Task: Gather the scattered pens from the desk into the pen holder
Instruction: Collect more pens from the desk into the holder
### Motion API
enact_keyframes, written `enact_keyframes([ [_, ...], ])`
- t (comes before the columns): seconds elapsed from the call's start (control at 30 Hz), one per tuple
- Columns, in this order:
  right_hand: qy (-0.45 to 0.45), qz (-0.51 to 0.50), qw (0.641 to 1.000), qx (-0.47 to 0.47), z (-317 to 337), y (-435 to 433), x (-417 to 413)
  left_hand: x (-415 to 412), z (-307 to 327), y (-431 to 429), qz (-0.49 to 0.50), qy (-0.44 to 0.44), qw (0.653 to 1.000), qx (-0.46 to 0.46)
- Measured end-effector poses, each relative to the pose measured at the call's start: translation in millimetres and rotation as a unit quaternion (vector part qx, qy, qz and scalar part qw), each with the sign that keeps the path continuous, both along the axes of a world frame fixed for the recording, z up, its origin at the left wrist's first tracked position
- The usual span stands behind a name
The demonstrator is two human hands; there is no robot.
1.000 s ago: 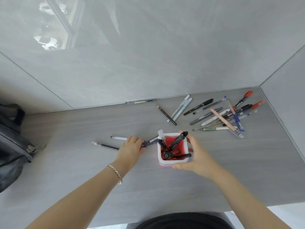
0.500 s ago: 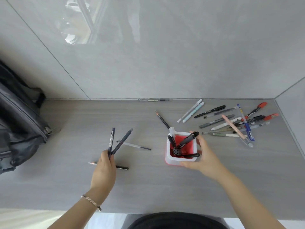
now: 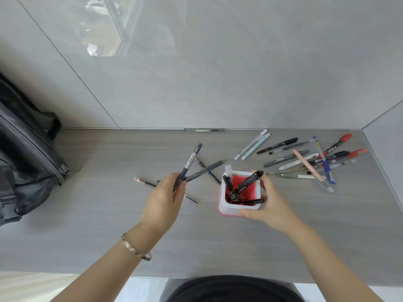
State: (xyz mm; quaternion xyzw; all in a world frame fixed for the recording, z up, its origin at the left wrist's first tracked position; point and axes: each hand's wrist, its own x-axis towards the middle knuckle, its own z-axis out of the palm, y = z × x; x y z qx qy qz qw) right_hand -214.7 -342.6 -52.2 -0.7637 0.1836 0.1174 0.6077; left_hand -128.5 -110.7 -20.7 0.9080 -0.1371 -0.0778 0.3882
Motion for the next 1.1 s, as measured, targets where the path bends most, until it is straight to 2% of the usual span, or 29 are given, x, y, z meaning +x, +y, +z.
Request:
enact_keyframes([
  [0.13, -0.002, 0.008, 1.0, -0.01, 2, 0, 0, -4, 54, -15, -0.064, -0.081, 0.995, 0.014],
  [0.2, 0.0, 0.009, 1.0, -0.014, 2, 0, 0, -5, 65, -22, -0.124, -0.1, 0.981, 0.112],
  [0.23, 0.0, 0.01, 1.0, -0.014, 3, 1, 1, -3, 66, -25, -0.175, -0.15, 0.955, 0.185],
  [0.3, -0.007, 0.007, 1.0, -0.009, 3, 1, 1, -3, 62, -32, -0.26, -0.224, 0.878, 0.332],
  [0.33, -0.008, 0.007, 1.0, -0.009, 3, 1, 1, -4, 58, -36, -0.295, -0.187, 0.853, 0.389],
  [0.4, -0.007, 0.006, 1.0, -0.011, 2, 1, 1, -6, 53, -43, -0.347, -0.118, 0.814, 0.451],
  [0.5, -0.008, 0.008, 1.0, -0.017, 2, 1, 1, -4, 56, -65, -0.383, -0.158, 0.77, 0.485],
  [0.53, -0.009, 0.008, 1.0, -0.014, 2, 1, 1, -4, 55, -74, -0.39, -0.171, 0.771, 0.473],
  [0.57, -0.008, 0.008, 1.0, -0.012, 1, 1, 1, -4, 52, -82, -0.378, -0.182, 0.791, 0.446],
  [0.67, -0.012, 0.003, 1.0, -0.01, -1, 1, 1, -1, 35, -96, -0.239, -0.212, 0.911, 0.259],
  [0.73, -0.017, -0.003, 1.0, -0.018, -3, 1, 1, -8, 13, -96, -0.219, -0.196, 0.949, 0.117],
  [0.8, -0.026, -0.011, 1.0, -0.01, -2, 3, 2, -21, 3, -97, -0.235, -0.092, 0.966, 0.06],
  [0.87, -0.031, -0.009, 0.999, -0.008, 1, 5, 3, -30, 2, -96, -0.246, -0.011, 0.969, 0.019],
  [0.93, -0.037, -0.006, 0.999, -0.017, -2, 3, 3, -26, 5, -90, -0.241, -0.006, 0.97, -0.04],
  [1.0, -0.034, -0.007, 0.999, -0.019, -6, 1, 2, -9, 0, -77, -0.184, -0.053, 0.979, -0.075],
  [1.1, -0.025, -0.003, 1.0, -0.005, -8, 0, 1, 33, -24, -49, -0.003, -0.037, 0.999, -0.012],
])
